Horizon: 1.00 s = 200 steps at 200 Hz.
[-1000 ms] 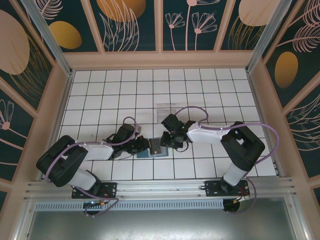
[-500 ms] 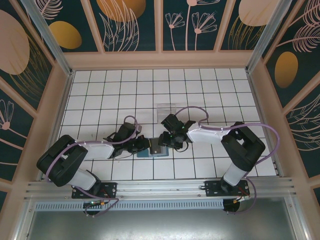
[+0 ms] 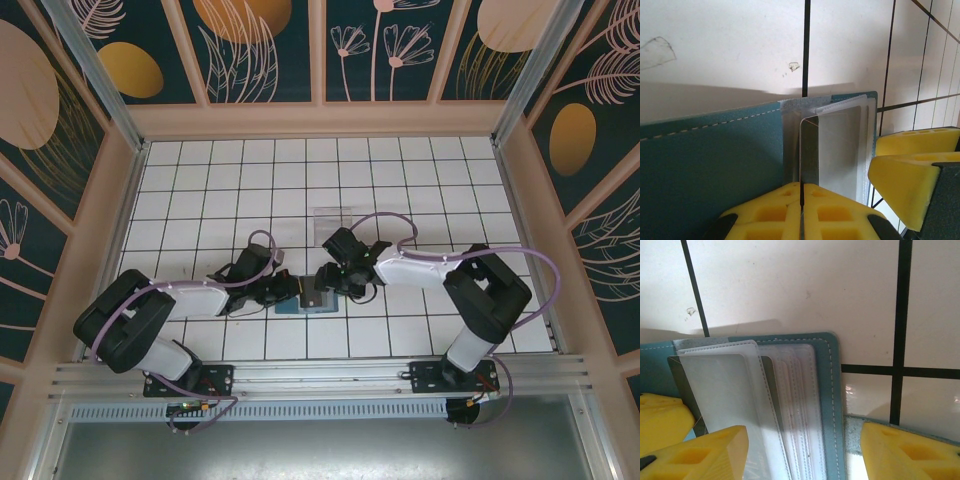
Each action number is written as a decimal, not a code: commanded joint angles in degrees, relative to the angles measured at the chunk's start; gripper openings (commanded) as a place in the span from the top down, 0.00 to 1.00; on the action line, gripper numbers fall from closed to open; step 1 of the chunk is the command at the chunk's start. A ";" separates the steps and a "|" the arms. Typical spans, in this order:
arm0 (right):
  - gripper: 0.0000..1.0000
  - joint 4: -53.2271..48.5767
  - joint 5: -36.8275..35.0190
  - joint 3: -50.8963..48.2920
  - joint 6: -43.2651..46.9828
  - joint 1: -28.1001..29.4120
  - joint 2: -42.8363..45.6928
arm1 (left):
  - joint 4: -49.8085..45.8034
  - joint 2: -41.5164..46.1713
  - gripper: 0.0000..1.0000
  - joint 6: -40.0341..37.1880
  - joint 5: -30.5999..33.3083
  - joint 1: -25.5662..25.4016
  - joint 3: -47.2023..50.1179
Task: Take the credit cards out of the card holder
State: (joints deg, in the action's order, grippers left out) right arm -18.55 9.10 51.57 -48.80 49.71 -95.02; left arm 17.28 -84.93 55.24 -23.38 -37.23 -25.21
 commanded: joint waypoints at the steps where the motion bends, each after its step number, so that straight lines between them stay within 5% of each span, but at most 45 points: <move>1: 0.41 -4.04 -1.29 1.68 0.08 0.39 -1.58 | -1.63 -1.20 0.90 -1.46 0.00 0.41 -1.07; 106: 0.48 -12.47 -7.33 7.55 0.93 3.29 -7.00 | -0.59 -1.74 0.90 -1.55 -1.26 0.38 -0.85; 200: 0.65 -11.95 -7.17 6.70 0.46 3.37 -7.35 | -4.11 0.72 0.90 -2.64 2.20 0.41 -0.51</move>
State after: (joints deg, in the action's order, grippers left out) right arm -28.03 3.46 59.22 -48.34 52.60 -100.29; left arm 17.08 -85.76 54.28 -23.73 -37.23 -25.67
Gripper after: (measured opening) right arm 0.366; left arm 0.103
